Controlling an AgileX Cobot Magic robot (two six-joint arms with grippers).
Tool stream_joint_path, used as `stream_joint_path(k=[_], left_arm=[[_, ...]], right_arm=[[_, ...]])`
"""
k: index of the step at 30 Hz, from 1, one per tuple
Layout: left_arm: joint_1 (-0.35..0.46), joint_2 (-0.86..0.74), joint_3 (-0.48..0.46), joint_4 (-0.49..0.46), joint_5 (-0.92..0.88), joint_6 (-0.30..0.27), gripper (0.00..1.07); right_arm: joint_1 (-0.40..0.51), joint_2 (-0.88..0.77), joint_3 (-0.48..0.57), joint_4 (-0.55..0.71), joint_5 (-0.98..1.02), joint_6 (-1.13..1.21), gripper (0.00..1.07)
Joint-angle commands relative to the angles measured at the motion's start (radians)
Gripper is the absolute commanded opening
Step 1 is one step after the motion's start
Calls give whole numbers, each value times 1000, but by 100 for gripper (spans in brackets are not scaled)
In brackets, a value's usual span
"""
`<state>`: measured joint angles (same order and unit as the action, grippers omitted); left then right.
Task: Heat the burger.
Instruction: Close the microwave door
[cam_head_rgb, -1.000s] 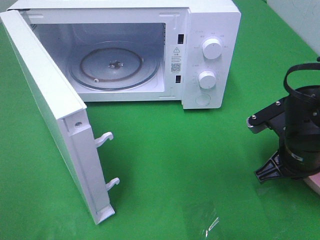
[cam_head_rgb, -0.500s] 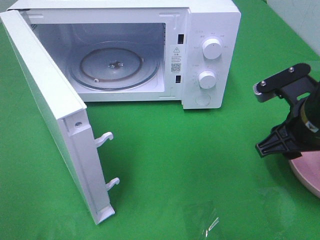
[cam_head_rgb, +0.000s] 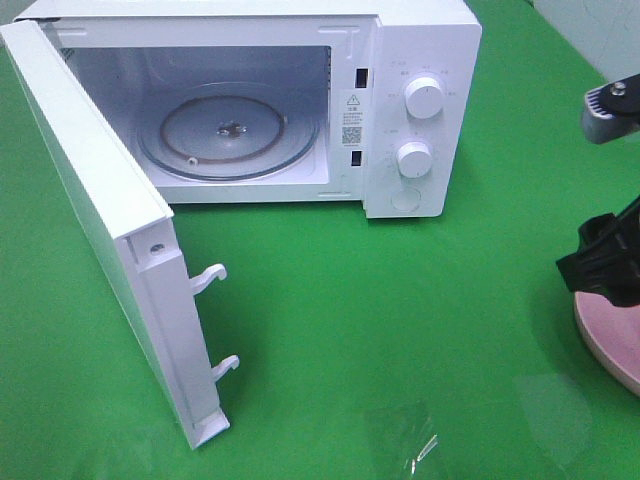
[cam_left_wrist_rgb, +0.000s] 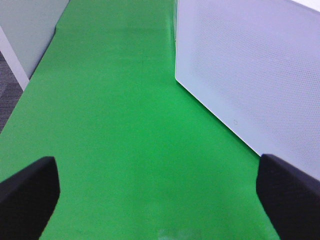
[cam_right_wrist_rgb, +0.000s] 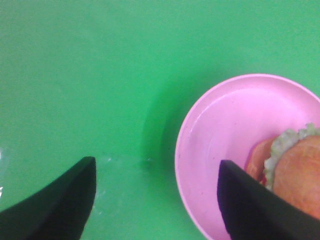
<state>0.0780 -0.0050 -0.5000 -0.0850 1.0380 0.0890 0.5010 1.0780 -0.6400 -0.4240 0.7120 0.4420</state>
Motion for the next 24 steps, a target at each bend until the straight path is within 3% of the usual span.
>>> stream_joint_path(k=[1,7,11,22,24], left_arm=[[3,5,3,-3,-4,-6,100],[3,5,3,-3,-4,-6,100],[3,5,3,-3,-4,-6,100],[3,5,3,-3,-4,-6,100],[3,5,3,-3,-4,-6,100]], right_arm=[[2,-101,-3,112,124,-115,70],[2,-184,-3,164,190,-169,70],[2,-369,-1,244,302,-237,69],[2,-568,-1,257,402,-250,69],[2,-669,34,257,413,-270,69]])
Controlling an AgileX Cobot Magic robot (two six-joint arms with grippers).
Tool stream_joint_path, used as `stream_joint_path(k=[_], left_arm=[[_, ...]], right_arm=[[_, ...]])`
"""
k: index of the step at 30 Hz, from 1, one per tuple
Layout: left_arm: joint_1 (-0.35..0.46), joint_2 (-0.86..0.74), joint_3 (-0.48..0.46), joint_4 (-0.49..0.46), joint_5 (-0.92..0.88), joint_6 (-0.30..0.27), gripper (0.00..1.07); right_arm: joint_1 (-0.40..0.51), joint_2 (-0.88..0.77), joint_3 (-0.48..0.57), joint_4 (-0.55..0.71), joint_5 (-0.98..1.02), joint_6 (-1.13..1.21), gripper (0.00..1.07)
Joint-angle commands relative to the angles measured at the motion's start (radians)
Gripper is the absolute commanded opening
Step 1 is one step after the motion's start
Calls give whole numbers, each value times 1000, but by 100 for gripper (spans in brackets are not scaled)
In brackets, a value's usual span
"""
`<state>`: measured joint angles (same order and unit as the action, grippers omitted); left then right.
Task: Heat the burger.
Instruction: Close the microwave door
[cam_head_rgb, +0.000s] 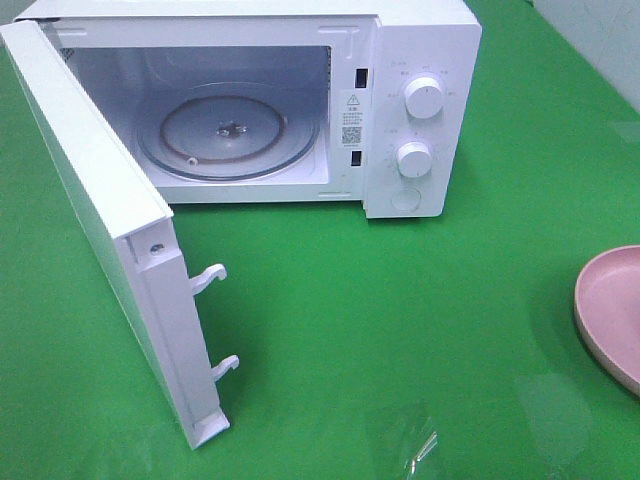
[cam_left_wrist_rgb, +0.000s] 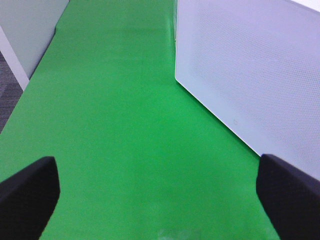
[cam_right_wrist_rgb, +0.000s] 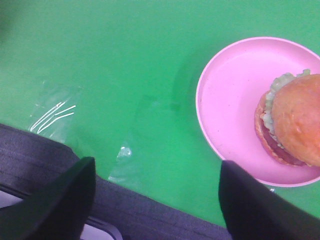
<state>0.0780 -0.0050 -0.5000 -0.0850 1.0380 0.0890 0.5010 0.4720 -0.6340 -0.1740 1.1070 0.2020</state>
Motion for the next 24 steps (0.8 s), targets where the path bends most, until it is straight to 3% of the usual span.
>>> stream_joint_path(k=[1,7,15,24], left_arm=[[3,5,3,-3,-4,-6,100],[3,5,3,-3,-4,-6,100],[3,5,3,-3,-4,-6,100],[3,5,3,-3,-4,-6,100]], right_arm=[[2,-63,28,7,18,-30,69],[-19,-215,86,3,7,-60,69],[-176,-432,114,77,-112,-87,69],[-280,-501,125,123,-104,-109,69]])
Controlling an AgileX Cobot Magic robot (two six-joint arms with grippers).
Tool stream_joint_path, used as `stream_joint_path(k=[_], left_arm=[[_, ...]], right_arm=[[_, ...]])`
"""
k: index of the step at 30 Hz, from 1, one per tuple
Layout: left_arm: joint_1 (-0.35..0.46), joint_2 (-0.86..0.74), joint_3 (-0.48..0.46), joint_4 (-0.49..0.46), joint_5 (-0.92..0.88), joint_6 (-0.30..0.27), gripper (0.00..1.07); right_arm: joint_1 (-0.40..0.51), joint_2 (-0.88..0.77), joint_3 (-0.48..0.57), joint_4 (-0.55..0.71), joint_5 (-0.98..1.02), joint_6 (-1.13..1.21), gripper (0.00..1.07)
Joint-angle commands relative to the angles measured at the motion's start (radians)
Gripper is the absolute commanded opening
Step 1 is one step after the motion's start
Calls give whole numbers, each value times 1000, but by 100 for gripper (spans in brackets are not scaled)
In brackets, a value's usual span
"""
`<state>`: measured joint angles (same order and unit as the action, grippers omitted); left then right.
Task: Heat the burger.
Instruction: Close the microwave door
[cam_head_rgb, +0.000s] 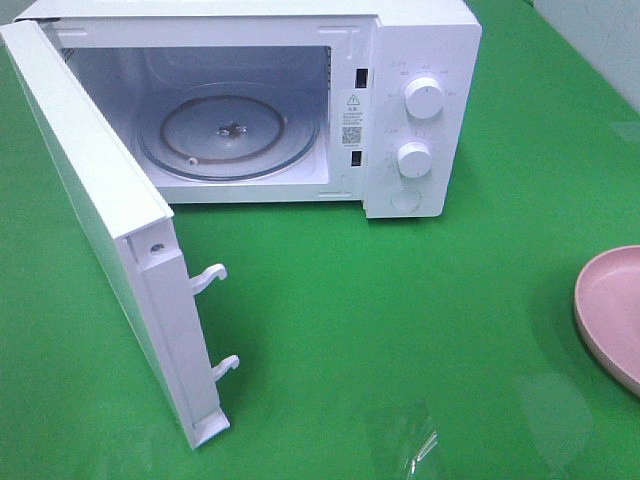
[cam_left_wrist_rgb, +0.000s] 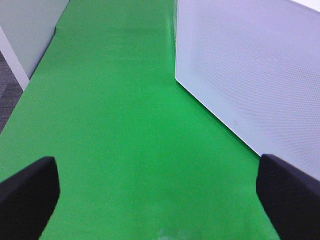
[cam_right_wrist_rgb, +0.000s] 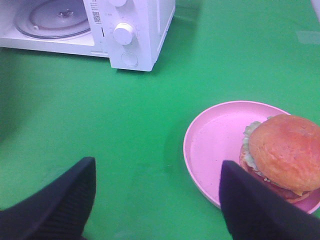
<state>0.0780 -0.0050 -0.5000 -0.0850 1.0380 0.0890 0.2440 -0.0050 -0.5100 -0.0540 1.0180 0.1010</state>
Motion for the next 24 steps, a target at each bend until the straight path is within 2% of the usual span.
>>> stream_joint_path(k=[1,7,9,19,24], left_arm=[[3,5,3,-3,-4,-6,100],[3,5,3,-3,-4,-6,100],[3,5,3,-3,-4,-6,100],[3,5,3,-3,-4,-6,100],[3,5,3,-3,-4,-6,100]], right_arm=[[-23,-24,1,3,-15,-8,69],[-24,-24,1,-9,-15,7,69],[-57,-24,1,-8,-14,11,69],[-76,-24,1,-8,-14,14,69],[-122,-24,1,-8,-14,17,69]])
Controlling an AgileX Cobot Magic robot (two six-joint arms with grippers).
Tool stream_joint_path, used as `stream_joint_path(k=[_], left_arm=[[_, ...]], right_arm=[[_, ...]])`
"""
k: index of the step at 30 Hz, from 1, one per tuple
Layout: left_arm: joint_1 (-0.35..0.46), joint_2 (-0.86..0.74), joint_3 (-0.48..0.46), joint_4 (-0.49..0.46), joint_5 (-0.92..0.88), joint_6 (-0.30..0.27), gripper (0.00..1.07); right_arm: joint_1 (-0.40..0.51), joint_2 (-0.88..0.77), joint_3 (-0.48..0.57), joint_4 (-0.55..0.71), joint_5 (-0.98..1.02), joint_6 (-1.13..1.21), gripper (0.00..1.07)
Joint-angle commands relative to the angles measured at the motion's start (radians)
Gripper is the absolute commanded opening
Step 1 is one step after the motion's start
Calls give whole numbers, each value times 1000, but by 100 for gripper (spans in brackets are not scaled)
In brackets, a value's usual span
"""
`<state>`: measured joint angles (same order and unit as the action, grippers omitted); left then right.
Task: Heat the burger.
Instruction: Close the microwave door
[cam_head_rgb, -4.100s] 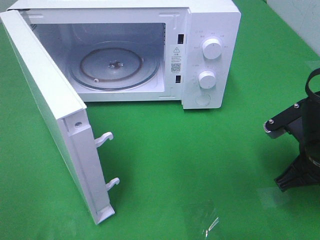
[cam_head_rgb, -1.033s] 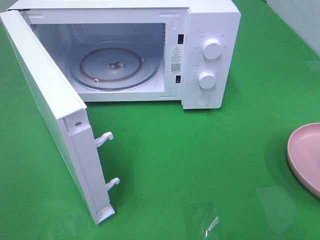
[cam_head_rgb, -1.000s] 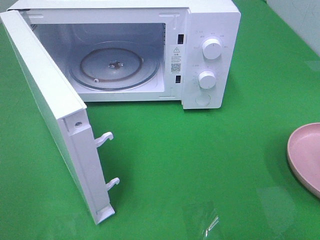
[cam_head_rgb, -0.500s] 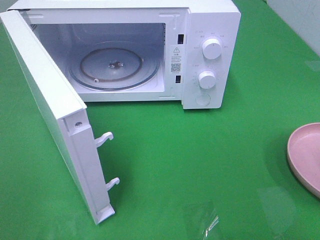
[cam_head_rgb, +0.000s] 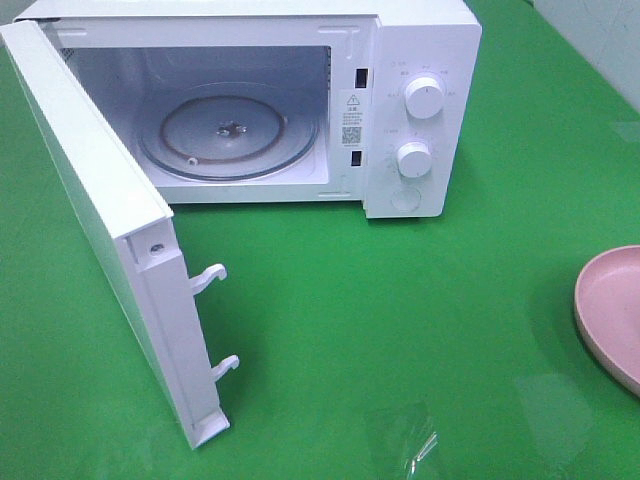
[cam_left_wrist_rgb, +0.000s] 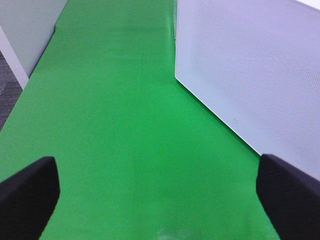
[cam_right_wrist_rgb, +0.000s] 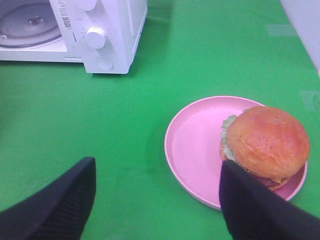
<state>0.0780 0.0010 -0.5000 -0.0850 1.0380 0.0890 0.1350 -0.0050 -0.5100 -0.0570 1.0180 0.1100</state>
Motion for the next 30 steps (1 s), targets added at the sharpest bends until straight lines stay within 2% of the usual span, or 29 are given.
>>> stream_joint_path(k=[1,30], left_arm=[[3,-1,3,-3,-4,-6,100],[3,-1,3,-3,-4,-6,100]], right_arm=[[-13,-24,1,-5,-14,8,69],[-13,-24,1,-5,-14,8,69]])
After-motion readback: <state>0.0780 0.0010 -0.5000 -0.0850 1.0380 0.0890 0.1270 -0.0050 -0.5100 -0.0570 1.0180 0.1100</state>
